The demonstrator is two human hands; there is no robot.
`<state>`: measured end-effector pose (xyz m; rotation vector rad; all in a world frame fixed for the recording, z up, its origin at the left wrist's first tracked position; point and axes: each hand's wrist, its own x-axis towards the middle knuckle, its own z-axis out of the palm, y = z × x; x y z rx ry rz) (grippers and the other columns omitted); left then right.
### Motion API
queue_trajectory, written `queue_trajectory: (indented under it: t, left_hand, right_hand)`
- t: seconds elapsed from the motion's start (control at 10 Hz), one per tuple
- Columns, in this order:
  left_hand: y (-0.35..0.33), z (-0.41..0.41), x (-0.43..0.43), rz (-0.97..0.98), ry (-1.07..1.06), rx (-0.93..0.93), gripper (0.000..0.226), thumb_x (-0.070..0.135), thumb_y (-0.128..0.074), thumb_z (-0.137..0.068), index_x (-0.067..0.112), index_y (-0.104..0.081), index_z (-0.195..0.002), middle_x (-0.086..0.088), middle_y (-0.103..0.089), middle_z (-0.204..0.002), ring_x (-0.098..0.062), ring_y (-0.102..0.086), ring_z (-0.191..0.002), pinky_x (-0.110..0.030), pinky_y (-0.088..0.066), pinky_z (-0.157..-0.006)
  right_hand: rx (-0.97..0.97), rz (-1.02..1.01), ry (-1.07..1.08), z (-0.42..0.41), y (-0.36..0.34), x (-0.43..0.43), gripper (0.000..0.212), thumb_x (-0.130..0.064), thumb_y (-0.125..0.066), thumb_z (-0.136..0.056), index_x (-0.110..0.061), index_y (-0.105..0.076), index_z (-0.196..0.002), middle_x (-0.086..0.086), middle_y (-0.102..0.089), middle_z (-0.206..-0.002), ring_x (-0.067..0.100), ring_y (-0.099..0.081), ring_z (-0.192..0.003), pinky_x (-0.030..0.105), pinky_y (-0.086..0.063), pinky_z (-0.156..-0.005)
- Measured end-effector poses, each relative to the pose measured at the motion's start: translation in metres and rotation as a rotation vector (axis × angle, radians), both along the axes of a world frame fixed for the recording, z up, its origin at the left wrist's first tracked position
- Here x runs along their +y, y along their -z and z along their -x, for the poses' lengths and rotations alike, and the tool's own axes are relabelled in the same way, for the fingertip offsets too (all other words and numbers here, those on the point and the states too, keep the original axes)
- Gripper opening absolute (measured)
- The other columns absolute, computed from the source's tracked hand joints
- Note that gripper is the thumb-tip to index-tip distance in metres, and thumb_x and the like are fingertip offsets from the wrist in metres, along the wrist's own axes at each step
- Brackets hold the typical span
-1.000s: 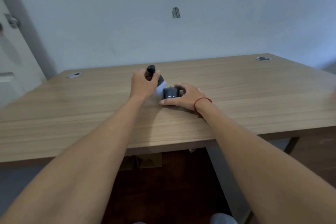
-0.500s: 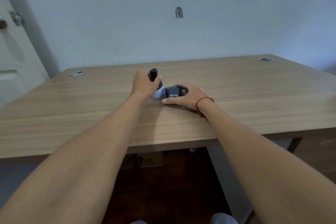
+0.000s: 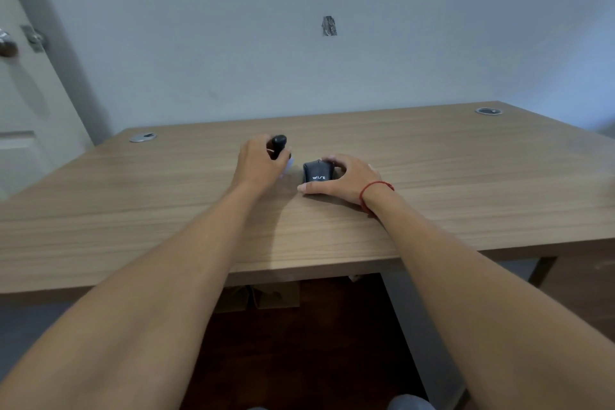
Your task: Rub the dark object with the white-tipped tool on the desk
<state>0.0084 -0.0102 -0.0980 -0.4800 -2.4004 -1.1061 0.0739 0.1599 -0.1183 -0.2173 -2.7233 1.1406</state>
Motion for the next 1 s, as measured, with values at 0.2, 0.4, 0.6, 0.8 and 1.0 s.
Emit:
queue_trajectory:
  t: [0.2,0.4,0.6,0.8,1.0]
  left_hand:
    - [0.021,-0.009,-0.013,0.264,0.053,0.094,0.025,0.019,-0.059,-0.086,0.017,-0.071,-0.108,-0.007,-0.075,-0.103,-0.030,-0.067,-0.098,-0.034,-0.050,-0.083]
    - [0.021,-0.016,-0.009,0.360,0.095,0.019,0.038,0.037,-0.047,-0.078,0.006,-0.068,-0.085,-0.011,-0.069,-0.085,-0.031,-0.060,-0.078,-0.040,-0.051,-0.075]
    - [0.026,-0.009,0.000,0.373,0.108,0.011,0.027,0.032,-0.057,-0.087,0.012,-0.067,-0.103,-0.002,-0.068,-0.111,-0.032,-0.063,-0.100,-0.033,-0.049,-0.082]
    - [0.023,-0.020,-0.002,0.241,-0.007,-0.091,0.078,0.057,-0.057,-0.083,0.016,-0.034,-0.145,-0.009,-0.047,-0.147,-0.027,-0.043,-0.135,-0.036,-0.038,-0.107]
    - [0.020,-0.043,-0.006,0.251,-0.082,-0.193,0.062,0.057,-0.061,-0.076,0.022,-0.046,-0.125,-0.005,-0.057,-0.130,-0.028,-0.053,-0.122,-0.034,-0.043,-0.091]
  right_hand:
    - [-0.003,-0.062,-0.015,0.002,0.000,0.003,0.100,-0.082,-0.068,-0.057,-0.037,-0.046,-0.144,-0.008,-0.050,-0.150,0.024,-0.043,-0.141,0.043,-0.033,-0.117]
    - [-0.011,-0.118,-0.003,0.007,-0.001,0.002,0.084,-0.068,-0.066,-0.077,-0.029,-0.041,-0.148,-0.006,-0.048,-0.152,0.021,-0.043,-0.142,0.040,-0.029,-0.119]
    - [-0.042,-0.102,0.020,0.013,-0.003,0.003,0.091,-0.068,-0.064,-0.076,-0.029,-0.032,-0.152,-0.005,-0.048,-0.153,0.025,-0.042,-0.143,0.041,-0.029,-0.119]
    - [-0.041,0.036,0.057,-0.010,-0.010,0.007,0.104,-0.066,-0.066,-0.078,-0.022,-0.016,-0.159,0.001,-0.038,-0.160,0.029,-0.033,-0.149,0.041,-0.032,-0.116]
    - [-0.140,-0.196,0.111,-0.045,-0.011,0.006,0.096,-0.066,-0.058,-0.085,-0.010,-0.025,-0.156,0.010,-0.029,-0.164,0.031,-0.030,-0.150,0.039,-0.026,-0.120]
